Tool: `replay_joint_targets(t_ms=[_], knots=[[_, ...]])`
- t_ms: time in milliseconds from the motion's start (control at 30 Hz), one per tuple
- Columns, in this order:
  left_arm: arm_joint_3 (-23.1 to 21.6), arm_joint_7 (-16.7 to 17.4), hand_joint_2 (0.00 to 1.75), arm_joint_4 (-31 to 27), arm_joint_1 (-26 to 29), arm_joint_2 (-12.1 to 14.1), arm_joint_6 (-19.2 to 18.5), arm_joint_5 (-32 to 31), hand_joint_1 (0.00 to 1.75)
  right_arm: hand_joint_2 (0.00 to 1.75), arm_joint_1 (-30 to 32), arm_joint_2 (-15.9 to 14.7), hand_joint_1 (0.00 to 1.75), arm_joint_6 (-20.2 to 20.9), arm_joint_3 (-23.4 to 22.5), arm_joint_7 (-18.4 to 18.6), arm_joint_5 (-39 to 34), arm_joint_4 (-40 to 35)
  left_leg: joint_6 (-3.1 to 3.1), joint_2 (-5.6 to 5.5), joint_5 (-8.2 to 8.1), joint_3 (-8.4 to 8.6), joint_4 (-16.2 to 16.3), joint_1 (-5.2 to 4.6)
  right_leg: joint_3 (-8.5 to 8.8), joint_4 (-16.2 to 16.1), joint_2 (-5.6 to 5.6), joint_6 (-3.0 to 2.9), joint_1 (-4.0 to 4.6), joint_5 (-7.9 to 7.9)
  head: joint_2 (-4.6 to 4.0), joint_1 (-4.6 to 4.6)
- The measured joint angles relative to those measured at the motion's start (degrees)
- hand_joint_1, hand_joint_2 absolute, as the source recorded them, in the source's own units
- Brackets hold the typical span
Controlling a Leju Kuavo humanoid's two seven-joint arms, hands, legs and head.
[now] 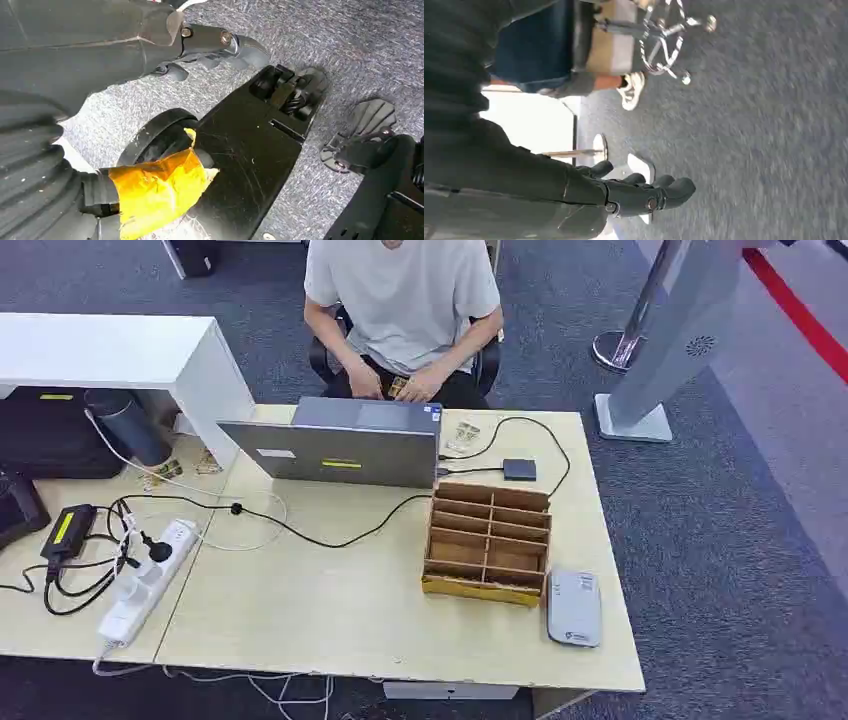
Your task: Pass the card to the sensor for recognition and then transmit it.
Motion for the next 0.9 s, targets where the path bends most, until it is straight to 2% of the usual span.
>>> replay_joint_targets(t_ms=[133,233,433,600,633,667,700,867,900], knots=[[0.00,0.00,1.75,0.00,0.00,0.00,0.02,-0.04,0.00,1.75,-0.88,-1.27,0.00,-2.73,-1.66,-3.98,-1.18,4.06,0.00,0.00,0.00,0.00,0.02,-0.03,0.02,0.00,0.00,0.01,-0.02,0.01,0.00,0.00],[0.00,0.02,1.75,-0.02,0.01,0.07,0.02,-0.20,0.00,1.75,-1.59,-4.18,0.00,-4.99,-1.97,-6.92,-1.01,5.67,0.01,0.00,0.00,0.01,0.02,-0.10,0.02,0.00,0.00,0.02,-0.08,0.02,0.00,0.00],[0.04,0.48,1.75,-0.72,0.13,0.46,0.11,-1.75,0.00,1.75,-4.61,-10.21,0.00,-9.26,-1.48,-7.94,1.40,6.83,0.01,0.03,0.00,0.00,0.05,-0.20,0.03,0.00,0.02,0.08,-0.08,0.06,0.00,0.02],[1.20,0.29,1.75,-2.58,-0.15,0.55,1.18,-3.78,0.00,1.75,-10.25,-14.89,0.00,-11.74,0.07,-9.76,3.43,6.96,0.18,0.11,0.11,0.03,0.07,-0.30,-0.01,0.03,0.08,0.11,-0.15,0.17,0.00,0.00],[1.64,0.77,1.75,-3.02,-0.15,0.57,1.18,-3.98,0.00,0.00,-11.19,-15.52,0.00,-11.92,0.48,-9.78,3.93,6.96,0.20,0.10,0.14,0.06,0.06,-0.29,0.02,0.03,0.05,0.11,-0.12,0.17,0.00,0.00],[1.99,1.23,1.75,-3.35,-0.06,0.57,1.20,-4.15,0.00,0.00,-11.87,-16.37,0.00,-12.16,0.97,-9.80,4.33,7.00,0.20,0.06,0.14,0.05,0.07,-0.30,0.04,0.03,0.00,0.12,-0.13,0.17,0.00,0.04],[2.49,1.64,1.75,-3.74,0.32,0.63,1.44,-4.53,0.00,1.75,-12.57,-16.94,0.00,-12.49,1.66,-10.19,4.65,7.02,0.20,0.02,0.14,0.04,0.06,-0.29,0.08,0.02,-0.03,0.13,-0.11,0.17,0.00,-0.04],[5.94,0.87,1.75,-6.05,2.81,1.29,5.31,-8.98,0.00,1.75,-17.01,-20.43,0.00,-15.28,4.46,-16.73,5.43,7.00,0.21,0.14,0.15,-0.04,0.06,-0.36,-0.10,0.11,0.11,0.12,-0.21,0.20,0.00,-0.13],[6.41,0.90,1.75,-6.54,2.85,1.33,5.46,-9.42,0.00,1.75,-18.16,-20.96,0.00,-15.31,4.85,-16.95,5.61,7.00,0.22,0.11,0.16,-0.02,0.08,-0.36,-0.08,0.11,0.07,0.13,-0.20,0.20,0.00,0.02]])
